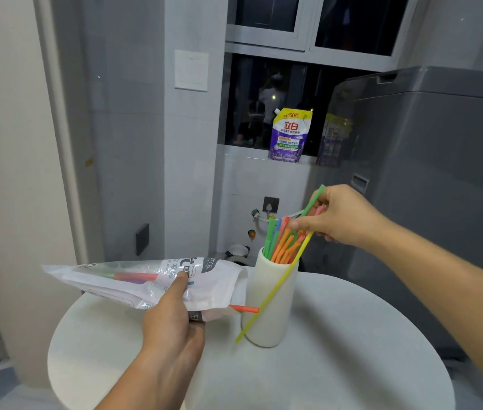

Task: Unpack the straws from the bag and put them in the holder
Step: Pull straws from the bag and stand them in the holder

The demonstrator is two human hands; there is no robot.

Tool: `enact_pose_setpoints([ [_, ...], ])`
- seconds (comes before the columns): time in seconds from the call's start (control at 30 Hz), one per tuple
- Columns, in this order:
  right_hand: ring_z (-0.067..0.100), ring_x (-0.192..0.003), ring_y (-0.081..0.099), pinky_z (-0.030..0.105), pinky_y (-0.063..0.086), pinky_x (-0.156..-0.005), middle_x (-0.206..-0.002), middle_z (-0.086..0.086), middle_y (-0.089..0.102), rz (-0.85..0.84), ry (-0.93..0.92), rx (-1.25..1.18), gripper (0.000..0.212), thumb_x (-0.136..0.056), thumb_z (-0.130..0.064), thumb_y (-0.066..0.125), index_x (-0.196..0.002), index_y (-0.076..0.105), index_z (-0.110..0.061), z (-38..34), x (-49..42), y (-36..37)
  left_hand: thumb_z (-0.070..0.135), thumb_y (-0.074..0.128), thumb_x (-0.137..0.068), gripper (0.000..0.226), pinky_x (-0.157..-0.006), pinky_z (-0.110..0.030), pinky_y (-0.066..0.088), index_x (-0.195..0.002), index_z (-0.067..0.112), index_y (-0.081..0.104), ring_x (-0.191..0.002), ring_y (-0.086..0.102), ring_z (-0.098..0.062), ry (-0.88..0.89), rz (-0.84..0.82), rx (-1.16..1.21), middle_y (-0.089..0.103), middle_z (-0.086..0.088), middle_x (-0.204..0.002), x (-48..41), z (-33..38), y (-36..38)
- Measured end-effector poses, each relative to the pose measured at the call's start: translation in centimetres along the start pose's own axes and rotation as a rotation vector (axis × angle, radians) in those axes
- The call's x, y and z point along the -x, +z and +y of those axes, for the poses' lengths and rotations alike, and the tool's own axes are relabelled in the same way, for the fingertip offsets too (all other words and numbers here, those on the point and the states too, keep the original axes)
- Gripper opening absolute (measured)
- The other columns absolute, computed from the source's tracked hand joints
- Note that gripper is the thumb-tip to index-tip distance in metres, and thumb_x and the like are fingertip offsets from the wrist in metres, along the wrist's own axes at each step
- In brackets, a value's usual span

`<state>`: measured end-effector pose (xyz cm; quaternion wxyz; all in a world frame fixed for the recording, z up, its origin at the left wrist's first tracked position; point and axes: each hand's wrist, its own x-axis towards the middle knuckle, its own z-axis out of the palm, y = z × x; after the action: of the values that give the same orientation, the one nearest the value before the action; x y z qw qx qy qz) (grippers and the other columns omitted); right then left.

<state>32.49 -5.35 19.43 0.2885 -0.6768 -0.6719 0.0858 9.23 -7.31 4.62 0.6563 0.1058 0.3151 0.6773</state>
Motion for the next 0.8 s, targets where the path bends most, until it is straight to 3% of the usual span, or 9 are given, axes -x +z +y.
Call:
enact_pose_setpoints([
  [0.17,0.008,-0.045,0.061,0.018,0.049,-0.045,-0.072,0.008,0.073,-0.010,0.007,-0.075,0.041,-0.071,-0.040,0.085,-0.085,0.066,-0.006,0.3,0.5,0.1,0.013,0.067,-0.099,0.033,-0.098,-0.059,0.057,-0.131,0.005,0.066,-0.110,0.074,-0.030,-0.014,0.002,-0.001,0.076,-0.012,-0.122,0.1,-0.1,0.1],
  [0.3,0.010,-0.047,0.061,0.020,0.050,-0.046,-0.068,0.008,0.073,-0.013,-0.011,-0.139,0.037,-0.070,-0.036,0.087,-0.082,0.068,-0.007,0.7,0.7,-0.1,0.011,0.066,-0.099,0.029,-0.071,-0.044,0.064,-0.127,0.005,0.067,-0.100,0.075,-0.024,-0.031,0.018,0.005,0.076,-0.012,-0.120,0.1,0.0,0.1],
  [0.37,0.011,-0.047,0.060,0.020,0.050,-0.047,-0.064,0.005,0.071,-0.005,-0.023,-0.157,0.033,-0.070,-0.034,0.087,-0.079,0.068,-0.009,1.0,0.9,-0.3,0.012,0.067,-0.099,0.031,-0.076,-0.046,0.064,-0.129,0.005,0.067,-0.105,0.075,-0.026,-0.024,0.022,-0.001,0.076,-0.012,-0.121,0.0,-0.1,0.0],
  [0.47,0.009,-0.046,0.059,0.022,0.050,-0.048,-0.058,0.000,0.068,-0.002,-0.050,-0.167,0.028,-0.074,-0.033,0.085,-0.079,0.069,-0.010,1.2,1.1,-0.4,0.014,0.068,-0.099,0.034,-0.099,-0.060,0.056,-0.131,0.005,0.065,-0.115,0.072,-0.036,-0.016,0.003,0.001,0.076,-0.013,-0.123,-0.2,-0.1,-0.2],
  [0.57,0.007,-0.046,0.059,0.022,0.051,-0.049,-0.057,-0.002,0.069,0.003,-0.068,-0.181,0.026,-0.075,-0.032,0.084,-0.078,0.069,-0.011,1.3,1.2,-0.5,0.013,0.066,-0.099,0.035,-0.103,-0.058,0.054,-0.134,0.006,0.065,-0.113,0.073,-0.031,-0.009,0.006,0.016,0.076,-0.012,-0.123,0.0,-0.2,0.1],
  [0.73,0.013,-0.050,0.063,0.026,0.055,-0.050,-0.062,0.002,0.072,0.023,-0.070,-0.200,0.026,-0.073,-0.031,0.085,-0.080,0.071,-0.010,1.5,1.3,-1.0,0.010,0.064,-0.100,0.032,-0.070,-0.042,0.064,-0.132,0.007,0.065,-0.102,0.075,-0.023,-0.019,0.025,0.019,0.075,-0.010,-0.122,0.2,0.0,0.2],
  [0.8,0.016,-0.053,0.064,0.026,0.056,-0.051,-0.066,0.006,0.073,0.036,-0.084,-0.199,0.028,-0.073,-0.033,0.084,-0.081,0.072,-0.009,1.7,1.2,-1.0,0.011,0.065,-0.100,0.033,-0.072,-0.046,0.063,-0.133,0.006,0.065,-0.106,0.074,-0.026,-0.020,0.024,0.007,0.075,-0.011,-0.123,0.0,0.0,0.2],
])
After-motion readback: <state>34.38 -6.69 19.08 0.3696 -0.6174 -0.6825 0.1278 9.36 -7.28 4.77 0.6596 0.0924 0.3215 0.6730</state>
